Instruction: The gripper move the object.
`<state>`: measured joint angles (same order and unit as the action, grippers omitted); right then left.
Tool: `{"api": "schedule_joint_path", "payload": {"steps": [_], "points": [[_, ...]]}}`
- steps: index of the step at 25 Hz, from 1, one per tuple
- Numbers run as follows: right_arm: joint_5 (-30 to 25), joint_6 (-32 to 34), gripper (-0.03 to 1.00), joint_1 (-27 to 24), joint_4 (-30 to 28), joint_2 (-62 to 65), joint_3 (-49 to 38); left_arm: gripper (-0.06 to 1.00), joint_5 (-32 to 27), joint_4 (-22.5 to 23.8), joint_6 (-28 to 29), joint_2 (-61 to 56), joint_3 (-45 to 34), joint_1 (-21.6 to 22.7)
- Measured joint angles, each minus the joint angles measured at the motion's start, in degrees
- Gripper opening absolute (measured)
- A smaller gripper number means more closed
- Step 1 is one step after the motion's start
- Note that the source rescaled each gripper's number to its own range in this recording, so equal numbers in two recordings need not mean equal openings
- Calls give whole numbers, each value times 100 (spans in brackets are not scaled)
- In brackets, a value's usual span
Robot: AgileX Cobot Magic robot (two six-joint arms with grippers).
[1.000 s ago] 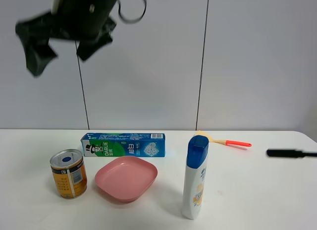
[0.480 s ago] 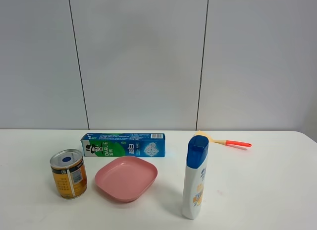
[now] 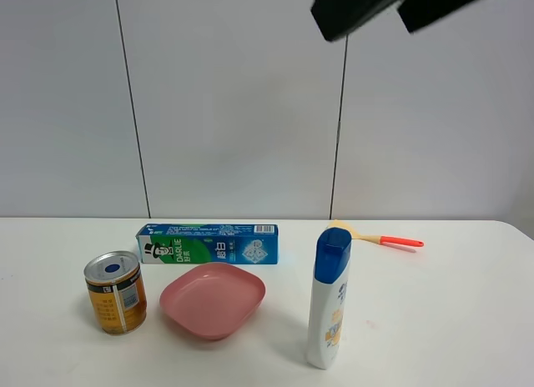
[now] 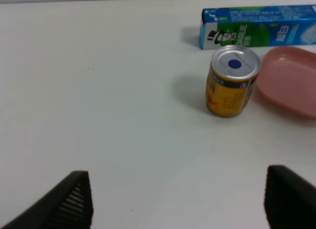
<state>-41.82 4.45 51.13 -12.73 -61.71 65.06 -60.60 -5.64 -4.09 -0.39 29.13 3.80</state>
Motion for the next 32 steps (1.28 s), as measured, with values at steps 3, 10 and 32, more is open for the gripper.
{"api": "schedule_joint_path", "payload": {"steps": [3, 10, 32], "points": [[261, 1012, 88, -222, 189, 660, -831, 100, 0, 0, 0, 0, 0, 0], [315, 727, 88, -1341, 656, 1671, -1895, 100, 0, 0, 0, 0, 0, 0], [-2104, -100, 88, -4356, 775, 4363, -2695, 100, 0, 0, 0, 0, 0, 0]]}}
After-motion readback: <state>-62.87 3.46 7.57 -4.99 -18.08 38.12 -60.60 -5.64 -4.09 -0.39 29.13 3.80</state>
